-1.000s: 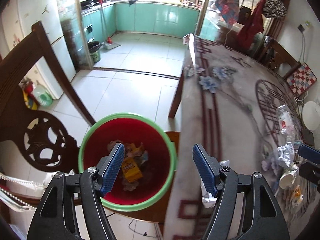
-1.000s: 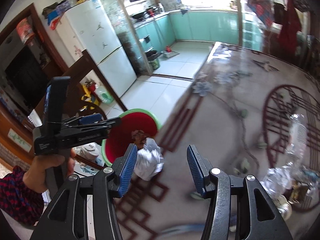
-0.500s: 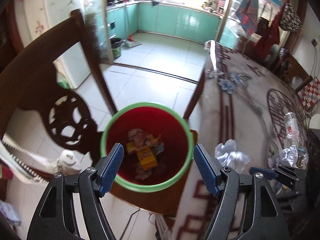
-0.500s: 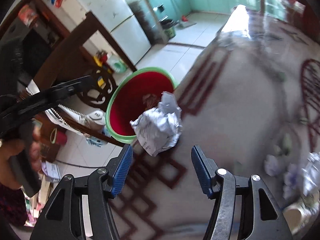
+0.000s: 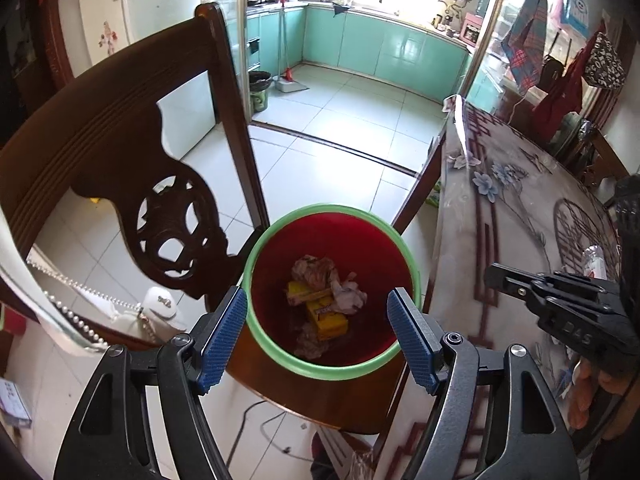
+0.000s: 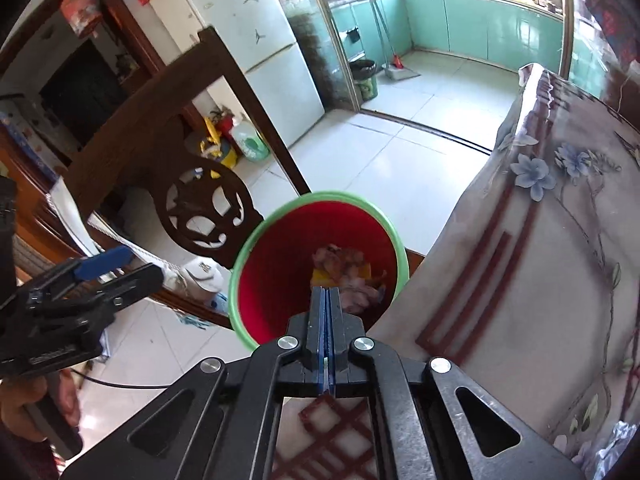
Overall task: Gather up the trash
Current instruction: 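Grasp a white printed paper cup with the left tool while the right tool grasps a yellow snack bag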
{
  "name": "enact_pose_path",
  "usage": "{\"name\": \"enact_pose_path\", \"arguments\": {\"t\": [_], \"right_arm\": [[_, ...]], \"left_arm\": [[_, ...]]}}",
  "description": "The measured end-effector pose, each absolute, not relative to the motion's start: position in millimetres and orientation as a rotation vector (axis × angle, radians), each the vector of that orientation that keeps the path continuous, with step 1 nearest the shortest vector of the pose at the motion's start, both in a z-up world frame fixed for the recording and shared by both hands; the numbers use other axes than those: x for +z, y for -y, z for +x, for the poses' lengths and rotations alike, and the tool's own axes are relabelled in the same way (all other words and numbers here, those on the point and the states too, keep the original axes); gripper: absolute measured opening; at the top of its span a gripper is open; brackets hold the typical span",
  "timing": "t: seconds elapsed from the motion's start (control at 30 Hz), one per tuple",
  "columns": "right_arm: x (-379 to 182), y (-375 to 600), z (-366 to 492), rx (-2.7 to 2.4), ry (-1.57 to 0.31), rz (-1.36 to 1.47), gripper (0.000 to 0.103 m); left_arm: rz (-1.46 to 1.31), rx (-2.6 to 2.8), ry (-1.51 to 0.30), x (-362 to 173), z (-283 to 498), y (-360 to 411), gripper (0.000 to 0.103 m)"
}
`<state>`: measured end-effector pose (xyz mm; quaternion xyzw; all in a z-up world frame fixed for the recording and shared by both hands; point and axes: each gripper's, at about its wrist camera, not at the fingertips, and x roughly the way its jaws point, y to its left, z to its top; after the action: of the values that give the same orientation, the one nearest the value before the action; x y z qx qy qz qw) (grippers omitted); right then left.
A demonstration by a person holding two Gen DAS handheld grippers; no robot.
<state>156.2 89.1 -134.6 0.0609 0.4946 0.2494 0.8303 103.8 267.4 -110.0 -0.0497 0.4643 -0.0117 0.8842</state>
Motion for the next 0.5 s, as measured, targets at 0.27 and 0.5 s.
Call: {"name": "enact_pose_path", "arguments": {"t": [0.27,0.5], "right_arm": [[-96.0,9.1,50.5,0.359,-1.006,0.081,0.034],[-107.9,129.1,-46.6,0.066,-1.153,-0.052,0.057]], "left_arm": [[-0.001,-0.256,-0.972,-109.6,107.6,-194.4,0.076],[0.086,-0.518,-0.968,-104.5,88.3,-95.4,0.079]]}}
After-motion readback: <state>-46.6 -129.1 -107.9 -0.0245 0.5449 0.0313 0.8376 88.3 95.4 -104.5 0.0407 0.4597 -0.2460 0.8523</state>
